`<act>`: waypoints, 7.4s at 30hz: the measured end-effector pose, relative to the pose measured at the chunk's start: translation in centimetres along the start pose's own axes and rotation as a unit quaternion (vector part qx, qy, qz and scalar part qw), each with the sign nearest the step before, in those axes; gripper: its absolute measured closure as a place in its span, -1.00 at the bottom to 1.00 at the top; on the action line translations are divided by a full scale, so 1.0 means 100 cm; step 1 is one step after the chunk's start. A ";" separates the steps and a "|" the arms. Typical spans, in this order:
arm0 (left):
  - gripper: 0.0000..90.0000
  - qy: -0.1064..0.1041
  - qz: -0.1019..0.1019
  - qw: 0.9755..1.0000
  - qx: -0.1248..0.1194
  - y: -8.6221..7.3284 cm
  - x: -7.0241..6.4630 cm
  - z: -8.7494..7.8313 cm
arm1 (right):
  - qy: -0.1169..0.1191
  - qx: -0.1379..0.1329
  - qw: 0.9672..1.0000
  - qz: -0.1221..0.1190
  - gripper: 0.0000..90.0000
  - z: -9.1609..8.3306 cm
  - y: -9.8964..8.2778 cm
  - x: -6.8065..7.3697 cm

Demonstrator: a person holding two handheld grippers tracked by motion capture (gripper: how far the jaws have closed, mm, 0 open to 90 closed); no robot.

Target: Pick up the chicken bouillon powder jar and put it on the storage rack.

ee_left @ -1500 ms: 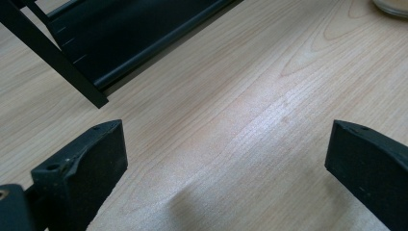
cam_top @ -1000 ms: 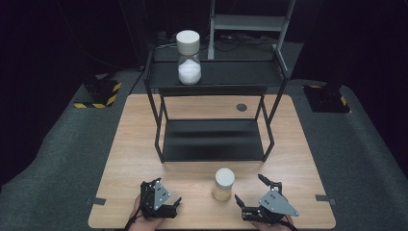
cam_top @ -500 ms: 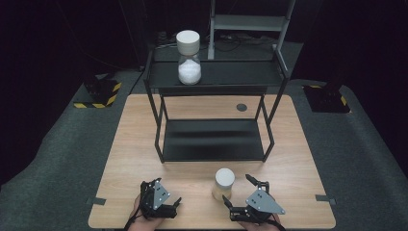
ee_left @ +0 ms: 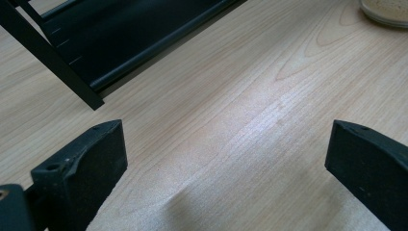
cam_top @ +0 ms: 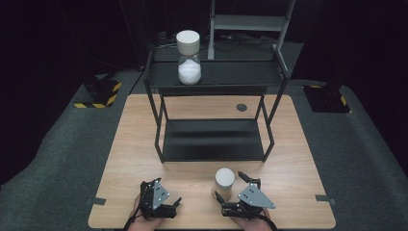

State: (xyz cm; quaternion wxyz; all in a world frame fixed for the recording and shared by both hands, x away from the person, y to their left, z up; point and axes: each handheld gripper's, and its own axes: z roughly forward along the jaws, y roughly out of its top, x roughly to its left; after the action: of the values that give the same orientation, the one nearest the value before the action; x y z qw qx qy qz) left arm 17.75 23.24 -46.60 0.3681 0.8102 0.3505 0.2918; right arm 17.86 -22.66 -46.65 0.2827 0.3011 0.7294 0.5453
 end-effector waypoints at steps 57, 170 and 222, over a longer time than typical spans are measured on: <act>-0.97 -0.013 -0.008 1.000 -0.008 -0.003 0.006 -0.001 | 0.006 -0.042 0.999 0.029 -0.23 -0.004 0.033 -0.047; -0.97 -0.028 -0.008 0.999 -0.018 -0.007 0.011 -0.002 | -0.110 -0.154 0.982 0.024 -0.23 0.072 0.254 -0.115; -0.97 -0.029 -0.009 0.999 -0.022 -0.009 0.012 -0.003 | -0.130 -0.142 0.981 0.035 -0.25 0.109 0.254 -0.127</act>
State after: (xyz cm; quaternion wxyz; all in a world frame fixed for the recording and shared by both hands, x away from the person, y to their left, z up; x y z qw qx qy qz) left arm 17.90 24.71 -46.84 0.3988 0.8067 0.3405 0.2723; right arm 37.62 -19.70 -23.75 0.3958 0.3521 0.5905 0.6089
